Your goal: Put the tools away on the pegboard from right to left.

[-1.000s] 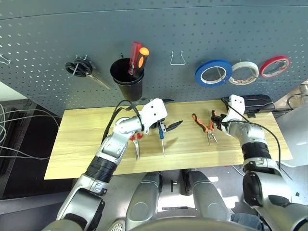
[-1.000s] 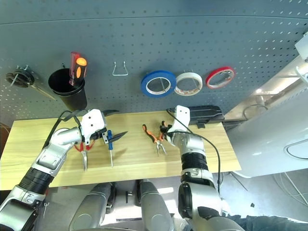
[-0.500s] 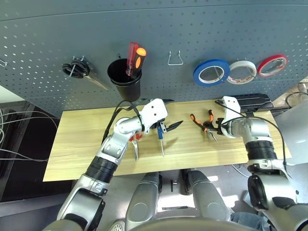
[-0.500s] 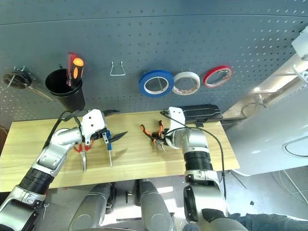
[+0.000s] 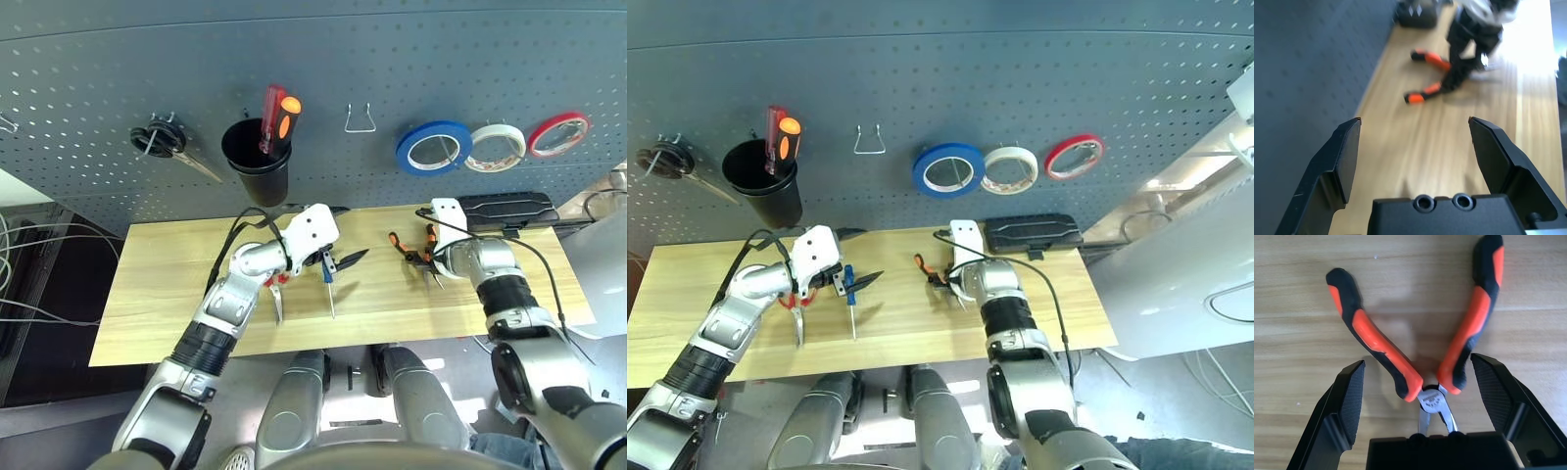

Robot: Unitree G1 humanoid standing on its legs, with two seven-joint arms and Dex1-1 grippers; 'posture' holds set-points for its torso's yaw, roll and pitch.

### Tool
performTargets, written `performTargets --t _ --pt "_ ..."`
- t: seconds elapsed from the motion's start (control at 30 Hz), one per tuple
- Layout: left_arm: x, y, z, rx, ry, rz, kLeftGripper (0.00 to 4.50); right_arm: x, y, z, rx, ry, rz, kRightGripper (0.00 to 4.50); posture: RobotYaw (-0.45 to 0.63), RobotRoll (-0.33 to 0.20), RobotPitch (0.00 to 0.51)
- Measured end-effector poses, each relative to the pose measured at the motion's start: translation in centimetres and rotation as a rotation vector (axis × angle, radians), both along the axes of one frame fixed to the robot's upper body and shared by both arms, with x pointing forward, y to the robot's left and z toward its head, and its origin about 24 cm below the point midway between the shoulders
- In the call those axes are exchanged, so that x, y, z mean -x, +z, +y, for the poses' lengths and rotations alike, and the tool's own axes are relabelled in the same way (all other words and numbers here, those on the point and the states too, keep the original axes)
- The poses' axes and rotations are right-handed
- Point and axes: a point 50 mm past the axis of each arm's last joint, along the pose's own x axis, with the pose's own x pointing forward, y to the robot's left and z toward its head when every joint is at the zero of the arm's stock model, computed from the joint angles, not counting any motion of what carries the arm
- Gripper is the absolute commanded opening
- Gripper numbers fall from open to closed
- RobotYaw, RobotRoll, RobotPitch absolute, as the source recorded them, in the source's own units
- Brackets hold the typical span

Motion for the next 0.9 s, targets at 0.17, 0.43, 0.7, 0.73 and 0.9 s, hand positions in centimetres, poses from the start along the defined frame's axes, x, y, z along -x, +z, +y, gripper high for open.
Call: performTargets --t 0.17,0.43,0.7,0.73,0.9 --pt "0.02 -1.23 0.51 -0.141 0.030 0.059 4.50 0.01 -0.39 0.13 0.019 0.008 0.002 4.46 0.00 0.000 0.253" --pt "-0.42 -0.79 0.09 -0.152 0.030 0.037 4.50 -0.05 -0.60 0.26 0.033 0.017 -0.011 2.45 0.00 0.000 0.255" --pt "-0.41 -0.79 -0.14 -0.137 0.028 0.040 4.50 -0.20 -0.52 0.50 0.057 0.054 -0.022 1.82 0.00 0.000 0.252" --pt "-0.40 -0.80 -0.16 -0.136 0.028 0.040 4.50 -0.20 -0.52 0.51 0.059 0.057 -0.022 1.82 0.00 0.000 0.251" --pt "-0.20 -0.93 0.06 -0.091 0.051 0.047 4.50 0.47 -0.14 0.24 0.046 0.152 -0.052 1.82 0.00 0.000 0.251"
